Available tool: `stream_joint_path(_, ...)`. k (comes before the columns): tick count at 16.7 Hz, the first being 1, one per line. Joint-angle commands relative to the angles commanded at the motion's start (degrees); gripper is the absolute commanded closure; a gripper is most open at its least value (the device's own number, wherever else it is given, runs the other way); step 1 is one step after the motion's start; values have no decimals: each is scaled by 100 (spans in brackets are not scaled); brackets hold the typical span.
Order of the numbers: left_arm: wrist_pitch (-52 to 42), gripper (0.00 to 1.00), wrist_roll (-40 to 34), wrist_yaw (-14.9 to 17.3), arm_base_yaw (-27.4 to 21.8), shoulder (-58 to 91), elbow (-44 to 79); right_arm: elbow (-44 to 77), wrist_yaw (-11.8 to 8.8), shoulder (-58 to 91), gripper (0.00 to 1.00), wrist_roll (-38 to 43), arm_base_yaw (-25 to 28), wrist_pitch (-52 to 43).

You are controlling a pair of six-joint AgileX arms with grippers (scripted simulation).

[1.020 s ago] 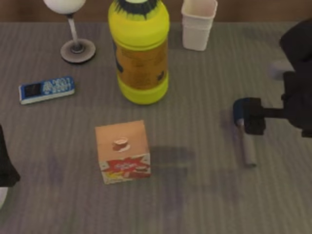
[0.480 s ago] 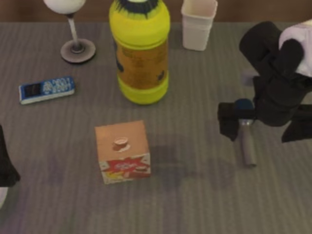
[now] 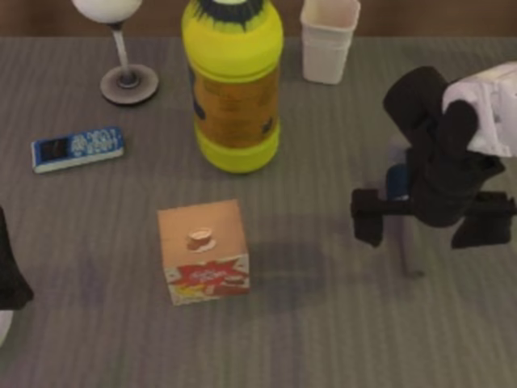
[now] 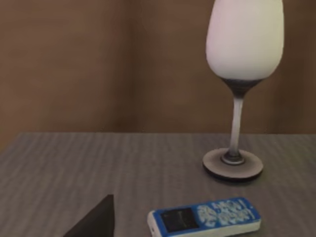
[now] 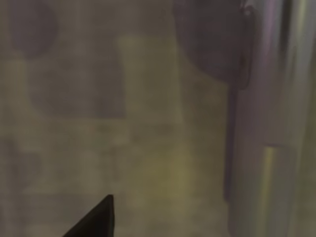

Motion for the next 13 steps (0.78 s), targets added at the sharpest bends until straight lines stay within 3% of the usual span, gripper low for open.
stream_joint_path(5, 0, 0, 0, 0, 0, 0, 0, -445, 3, 636, 0, -8, -19, 1083)
stream_joint_path(10, 0, 0, 0, 0, 0, 0, 0, -476, 3, 682, 0, -9, -20, 1148)
stream_joint_path(13, 0, 0, 0, 0, 0, 0, 0, -476, 3, 682, 23, -9, -20, 1148)
